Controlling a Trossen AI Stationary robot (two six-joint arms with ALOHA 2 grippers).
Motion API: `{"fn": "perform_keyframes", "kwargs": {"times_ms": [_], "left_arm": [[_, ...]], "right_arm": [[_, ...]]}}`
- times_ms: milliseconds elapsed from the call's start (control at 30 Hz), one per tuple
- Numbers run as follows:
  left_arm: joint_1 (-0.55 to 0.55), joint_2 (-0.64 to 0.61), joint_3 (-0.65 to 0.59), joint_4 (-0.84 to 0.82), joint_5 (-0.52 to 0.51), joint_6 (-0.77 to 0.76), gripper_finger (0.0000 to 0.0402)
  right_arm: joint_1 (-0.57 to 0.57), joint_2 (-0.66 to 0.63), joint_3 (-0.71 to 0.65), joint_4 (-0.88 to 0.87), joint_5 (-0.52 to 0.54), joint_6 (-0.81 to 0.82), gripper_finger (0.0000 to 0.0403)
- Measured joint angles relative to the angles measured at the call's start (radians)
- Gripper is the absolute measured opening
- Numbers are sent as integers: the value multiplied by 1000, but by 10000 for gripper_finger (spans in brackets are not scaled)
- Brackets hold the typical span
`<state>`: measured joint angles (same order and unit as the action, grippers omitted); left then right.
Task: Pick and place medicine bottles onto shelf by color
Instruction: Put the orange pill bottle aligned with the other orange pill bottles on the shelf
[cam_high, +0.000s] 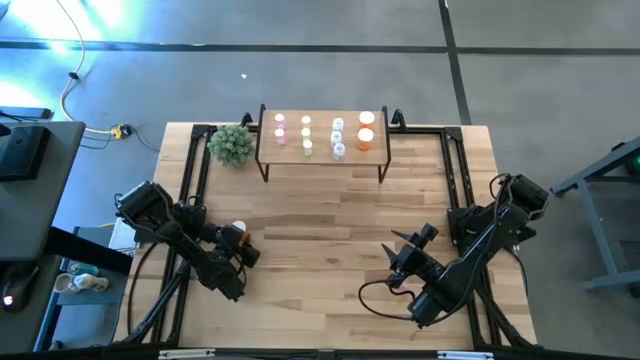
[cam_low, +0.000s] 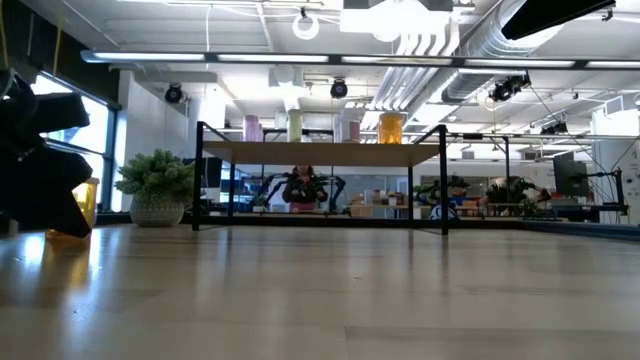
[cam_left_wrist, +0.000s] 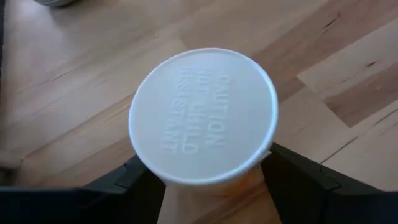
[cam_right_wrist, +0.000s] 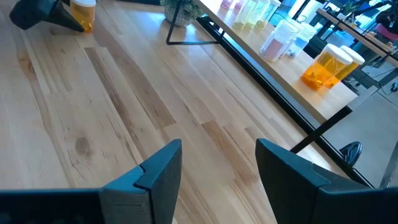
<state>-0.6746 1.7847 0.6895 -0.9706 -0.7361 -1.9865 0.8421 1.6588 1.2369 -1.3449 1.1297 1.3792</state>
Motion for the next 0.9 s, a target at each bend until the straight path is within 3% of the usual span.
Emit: {"fn": "perform_keyframes", "kwargs": {"times_ms": [333,600,900], "left_arm": [[0,0,0,0,-2,19,189],[-10,-1,7,-2,21,28,183],[-48,-1,115,5,44,211,182]], "right_arm": [[0,0,0,1,-1,0,197],[0,0,0,14,-4,0,197],[0,0,0,24,-49,0,197]]}}
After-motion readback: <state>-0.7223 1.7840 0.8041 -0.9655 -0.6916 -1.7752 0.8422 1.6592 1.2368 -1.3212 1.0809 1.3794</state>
